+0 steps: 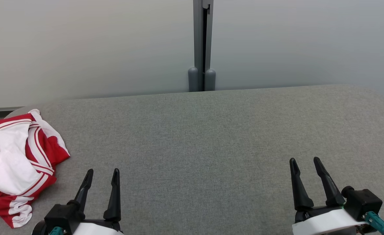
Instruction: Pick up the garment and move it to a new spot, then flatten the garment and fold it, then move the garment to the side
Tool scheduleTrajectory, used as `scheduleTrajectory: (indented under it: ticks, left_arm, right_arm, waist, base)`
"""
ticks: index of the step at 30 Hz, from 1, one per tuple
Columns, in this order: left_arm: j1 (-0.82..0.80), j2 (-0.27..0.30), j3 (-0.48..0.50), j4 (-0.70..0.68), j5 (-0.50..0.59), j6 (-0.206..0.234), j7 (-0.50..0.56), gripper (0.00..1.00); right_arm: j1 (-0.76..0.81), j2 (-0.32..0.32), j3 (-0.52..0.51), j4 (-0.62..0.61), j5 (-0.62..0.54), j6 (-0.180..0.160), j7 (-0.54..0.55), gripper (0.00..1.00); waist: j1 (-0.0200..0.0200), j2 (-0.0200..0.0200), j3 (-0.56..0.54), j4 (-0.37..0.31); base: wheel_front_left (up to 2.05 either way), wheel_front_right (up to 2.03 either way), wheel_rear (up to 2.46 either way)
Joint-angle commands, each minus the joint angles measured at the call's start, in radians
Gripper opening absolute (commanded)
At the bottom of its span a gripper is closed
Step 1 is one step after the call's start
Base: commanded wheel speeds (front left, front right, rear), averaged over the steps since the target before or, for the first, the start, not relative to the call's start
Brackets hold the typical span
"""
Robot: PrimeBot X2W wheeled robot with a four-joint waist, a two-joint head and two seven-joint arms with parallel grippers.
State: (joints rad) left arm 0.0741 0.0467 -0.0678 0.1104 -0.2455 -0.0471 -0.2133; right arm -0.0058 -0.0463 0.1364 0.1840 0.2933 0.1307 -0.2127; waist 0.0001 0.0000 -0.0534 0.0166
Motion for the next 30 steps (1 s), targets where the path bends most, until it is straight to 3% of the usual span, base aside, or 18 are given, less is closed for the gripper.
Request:
scheduleTrajectory:
  ticks: [1,30]
  left_arm:
    - [0.002,0.005,0.002,-0.002,0.024,0.003,-0.009,1.00]
    - [0.037,0.006,0.001,-0.004,0.183,0.020,-0.052,1.00]
  right_arm:
    - [0.000,-0.006,0.001,-0.002,-0.026,0.000,-0.011,1.00]
    - [0.026,-0.006,-0.011,-0.024,-0.205,0.000,-0.055,1.00]
  waist:
    - [0.0000,0.0000,0.000,0.001]
    - [-0.0001,0.0000,-0.016,0.018]
  base:
    - [0.00,0.00,0.00]
    - [0.00,0.00,0.00]
